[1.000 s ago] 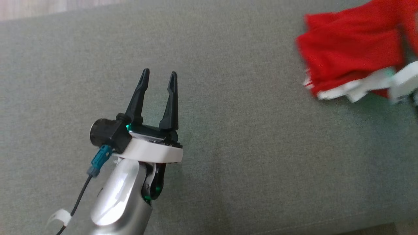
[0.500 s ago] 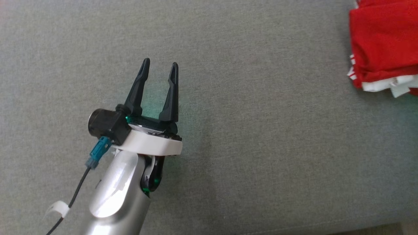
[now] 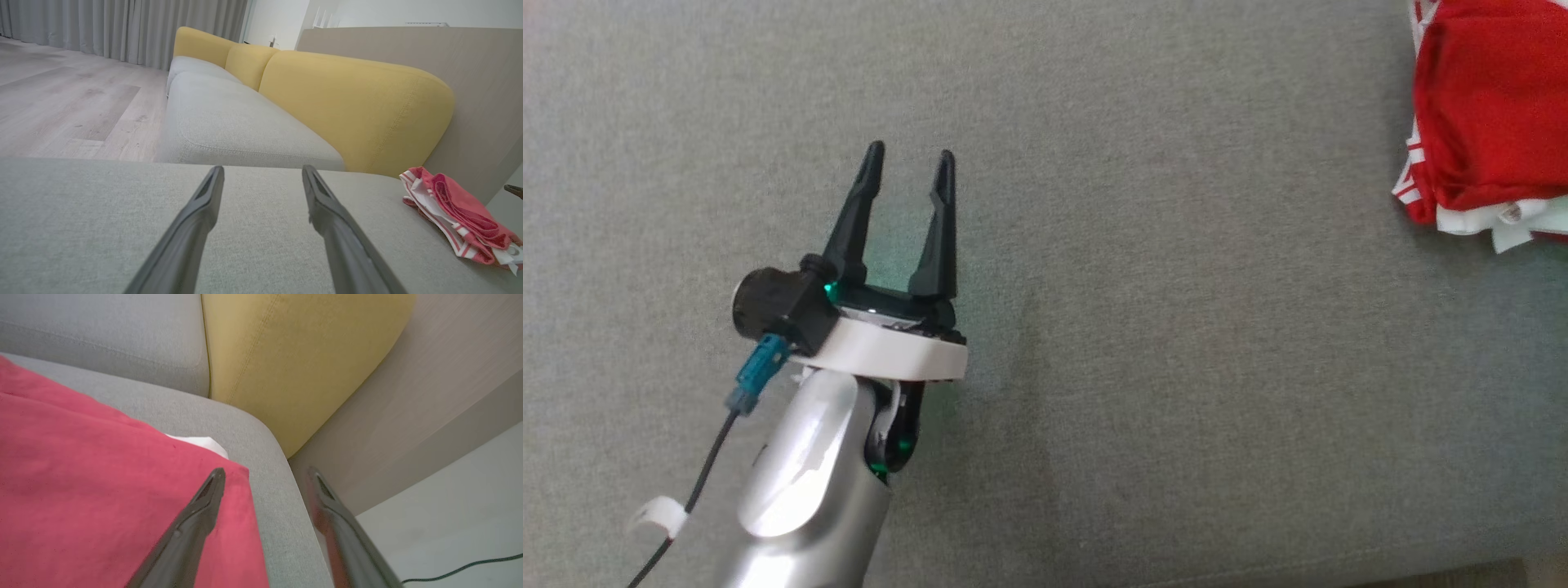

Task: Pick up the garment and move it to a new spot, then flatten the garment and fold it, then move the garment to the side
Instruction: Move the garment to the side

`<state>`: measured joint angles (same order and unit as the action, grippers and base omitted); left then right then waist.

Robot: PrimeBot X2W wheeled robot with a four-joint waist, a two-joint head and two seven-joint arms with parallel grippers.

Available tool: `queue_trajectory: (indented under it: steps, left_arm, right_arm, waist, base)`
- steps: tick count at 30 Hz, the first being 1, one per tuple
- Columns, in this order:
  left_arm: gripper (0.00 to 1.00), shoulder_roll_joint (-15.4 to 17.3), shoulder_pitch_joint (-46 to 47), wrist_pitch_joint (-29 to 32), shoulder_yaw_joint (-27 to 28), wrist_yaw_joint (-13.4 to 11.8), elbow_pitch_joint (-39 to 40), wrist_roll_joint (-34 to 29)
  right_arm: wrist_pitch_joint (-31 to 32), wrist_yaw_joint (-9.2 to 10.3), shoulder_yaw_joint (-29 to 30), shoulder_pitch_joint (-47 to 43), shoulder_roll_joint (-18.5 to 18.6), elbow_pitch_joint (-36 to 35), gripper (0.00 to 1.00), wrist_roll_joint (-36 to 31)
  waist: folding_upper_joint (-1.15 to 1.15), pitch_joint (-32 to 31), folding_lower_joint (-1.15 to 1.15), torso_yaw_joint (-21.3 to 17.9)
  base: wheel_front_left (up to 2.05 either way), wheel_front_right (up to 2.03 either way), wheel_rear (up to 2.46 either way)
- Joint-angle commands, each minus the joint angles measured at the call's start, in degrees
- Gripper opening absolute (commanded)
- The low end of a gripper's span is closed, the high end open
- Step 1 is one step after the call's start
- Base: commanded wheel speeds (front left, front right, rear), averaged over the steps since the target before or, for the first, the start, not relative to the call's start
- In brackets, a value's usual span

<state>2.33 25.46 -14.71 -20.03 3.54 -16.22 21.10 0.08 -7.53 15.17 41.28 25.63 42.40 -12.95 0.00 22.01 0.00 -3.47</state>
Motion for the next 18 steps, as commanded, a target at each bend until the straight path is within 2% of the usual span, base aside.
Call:
queue_trajectory:
  steps: [1, 8, 18]
  left_arm:
    - [1.0, 0.54, 0.96, -0.29, 2.24, 0.13, 1.7, -0.56]
    - [1.0, 0.54, -1.04, -0.29, 5.55, 0.02, 1.95, -0.56]
    - [1.0, 0.54, -6.3, -0.29, 10.0, -0.55, 2.98, -0.63]
  right_arm:
    - [-0.93, 0.04, -0.37, 1.07, 0.53, -2.09, 1.0, -0.6]
    - [-3.62, 0.04, -2.92, 2.37, -4.32, -4.89, 1.0, -0.2]
    - [-5.63, 0.04, -10.09, -0.65, -12.36, -12.57, 1.0, 7.59]
  waist:
    - [0.0, -1.22, 0.0, -0.45]
    - [0.0, -6.2, 0.0, -1.49]
    - [0.0, -13.49, 0.0, -1.09]
  base:
    - [0.0, 0.0, 0.0]
    - [0.0, 0.0, 0.0]
    - [0.0, 0.0, 0.0]
